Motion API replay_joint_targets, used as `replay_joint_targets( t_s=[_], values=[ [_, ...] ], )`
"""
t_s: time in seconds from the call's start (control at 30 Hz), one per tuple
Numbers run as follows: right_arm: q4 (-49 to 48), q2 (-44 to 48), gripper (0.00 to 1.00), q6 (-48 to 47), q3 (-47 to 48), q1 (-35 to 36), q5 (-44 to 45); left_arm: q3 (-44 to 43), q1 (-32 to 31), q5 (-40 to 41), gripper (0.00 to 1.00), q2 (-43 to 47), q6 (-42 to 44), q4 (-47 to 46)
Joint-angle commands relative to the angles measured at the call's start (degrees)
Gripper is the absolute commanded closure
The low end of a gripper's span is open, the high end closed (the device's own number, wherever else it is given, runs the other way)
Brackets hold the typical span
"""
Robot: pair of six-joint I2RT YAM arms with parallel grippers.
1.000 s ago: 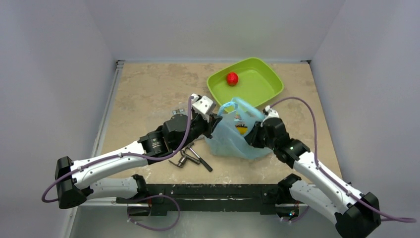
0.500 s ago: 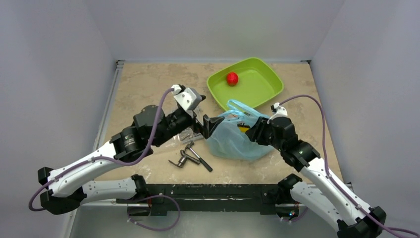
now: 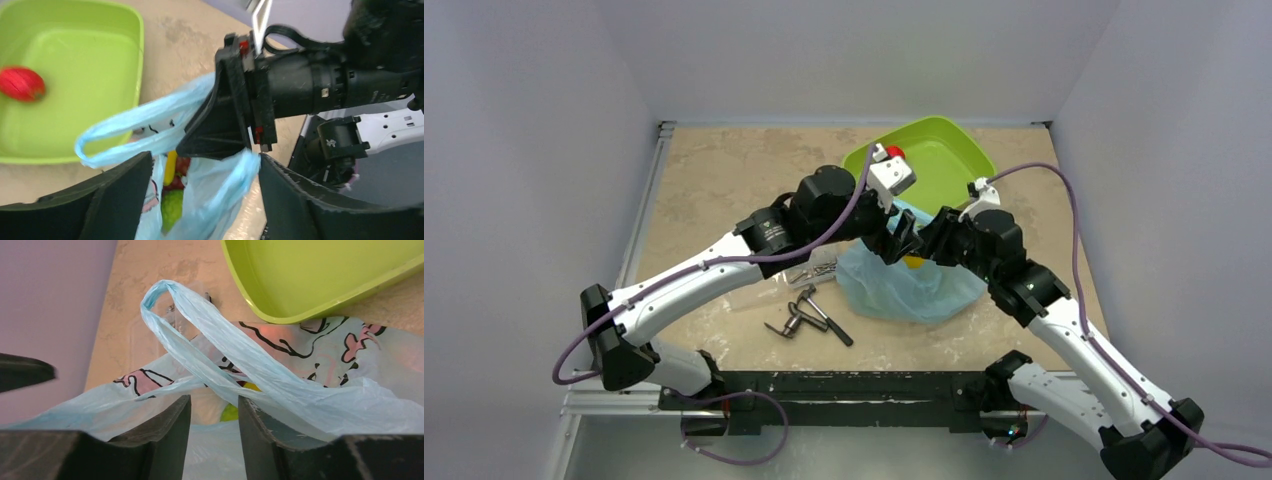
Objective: Take the fake fruits out of the plastic bag
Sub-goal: Adjust the plastic bag at the center of the board.
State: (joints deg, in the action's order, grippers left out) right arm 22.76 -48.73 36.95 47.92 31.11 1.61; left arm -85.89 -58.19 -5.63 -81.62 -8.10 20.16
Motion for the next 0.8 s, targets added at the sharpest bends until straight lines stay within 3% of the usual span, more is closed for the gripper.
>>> replay_joint_targets(
  t_s=[0.0,0.17,0.4,0.57,0.67,0.77],
  values=[
    [-10.8,0.4,0.64,8.7,-4.4,0.1,-3.0,8.4,3.6,-7.6,0.3,4.1,-11.1,-7.7],
    [-10.3,2.4,0.68,9.0,-6.7,0.1,-2.6,14.6,3.7,-12.5,0.57,8.4,-11.8,-4.0],
    [-7.0,9.0,0.66,7.4,-12.4,2.0,-7.0,19.3,3.7,-16.6,0.81,14.0,-12.3,0.1],
    [-10.4,8.9,0.52,7.0,-15.8,3.4,-14.3,18.9,3.7,-19.1,0.84,14.5,-13.5,-1.8],
    [-14.5,4.9,0.51,8.5,-15.3,3.3,-10.8,17.8,3.7,-19.5,0.89,13.1,-14.4,-1.9],
    [-12.6,2.3,0.51,9.7,-12.9,3.4,-6.7,16.9,3.7,-20.5,0.95,12.5,-14.8,-1.3]
  ],
)
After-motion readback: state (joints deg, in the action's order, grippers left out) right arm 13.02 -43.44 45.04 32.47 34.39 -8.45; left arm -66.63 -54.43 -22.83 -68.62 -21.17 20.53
